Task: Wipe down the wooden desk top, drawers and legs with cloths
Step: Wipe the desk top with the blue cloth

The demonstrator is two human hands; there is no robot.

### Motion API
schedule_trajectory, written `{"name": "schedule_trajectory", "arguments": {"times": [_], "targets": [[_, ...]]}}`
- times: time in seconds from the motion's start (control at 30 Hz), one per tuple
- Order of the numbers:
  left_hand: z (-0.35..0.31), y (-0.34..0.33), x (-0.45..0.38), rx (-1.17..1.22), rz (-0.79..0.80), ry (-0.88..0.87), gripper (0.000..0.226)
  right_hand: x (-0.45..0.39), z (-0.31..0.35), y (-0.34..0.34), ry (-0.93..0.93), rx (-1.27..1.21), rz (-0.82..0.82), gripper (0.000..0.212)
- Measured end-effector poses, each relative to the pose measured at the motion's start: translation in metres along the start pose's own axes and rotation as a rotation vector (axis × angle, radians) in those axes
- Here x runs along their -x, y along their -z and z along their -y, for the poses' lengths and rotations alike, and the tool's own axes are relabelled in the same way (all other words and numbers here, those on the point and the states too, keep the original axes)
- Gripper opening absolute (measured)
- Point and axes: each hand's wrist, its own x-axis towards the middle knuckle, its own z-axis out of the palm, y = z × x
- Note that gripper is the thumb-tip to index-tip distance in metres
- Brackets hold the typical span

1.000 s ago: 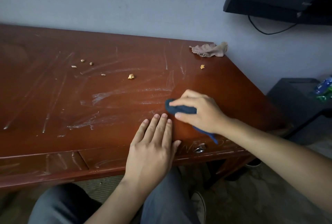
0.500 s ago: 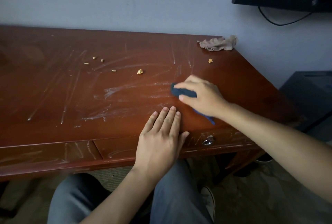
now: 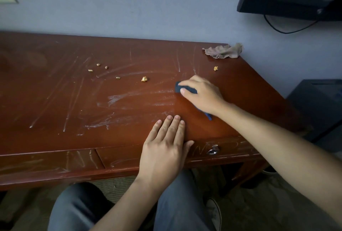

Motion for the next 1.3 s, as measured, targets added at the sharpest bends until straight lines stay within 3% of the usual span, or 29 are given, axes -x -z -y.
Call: {"name": "schedule_trajectory", "arguments": {"times": [0.1, 0.2, 0.3, 0.43, 0.5, 0.73, 0.83, 1.03, 1.3], "targets": [[0.000, -0.001, 0.000, -0.012, -0.026, -0.003, 0.052, 0.041, 0.007, 0.009, 0.186, -0.193, 0.068, 0.028], [-0.002, -0.003, -0.001, -0.022, -0.038, 0.002, 0.052, 0.057, 0.000, 0.016, 0.270, -0.199, 0.119, 0.032], [-0.002, -0.002, 0.000, -0.017, -0.033, 0.002, 0.052, 0.032, -0.012, 0.010, 0.245, -0.074, 0.062, 0.032], [-0.001, -0.002, 0.000, -0.018, -0.035, -0.002, 0.051, -0.024, -0.038, 0.006, -0.018, -0.038, 0.011, 0.034], [-0.001, -0.002, 0.000, -0.019, -0.033, -0.003, 0.052, -0.027, -0.035, 0.002, -0.057, -0.023, -0.016, 0.035], [-0.003, -0.005, 0.001, -0.015, -0.053, 0.011, 0.052, 0.052, 0.006, 0.012, 0.281, -0.251, 0.120, 0.037], [-0.003, -0.005, 0.001, -0.014, -0.046, 0.017, 0.052, 0.023, -0.006, 0.006, 0.224, -0.201, 0.079, 0.035], [-0.003, -0.004, 0.000, -0.021, -0.046, 0.013, 0.053, -0.049, -0.021, -0.010, -0.065, -0.136, -0.069, 0.035], [-0.005, -0.002, -0.001, -0.011, -0.022, 0.025, 0.052, 0.046, 0.016, 0.011, 0.214, -0.301, 0.150, 0.037]]}}
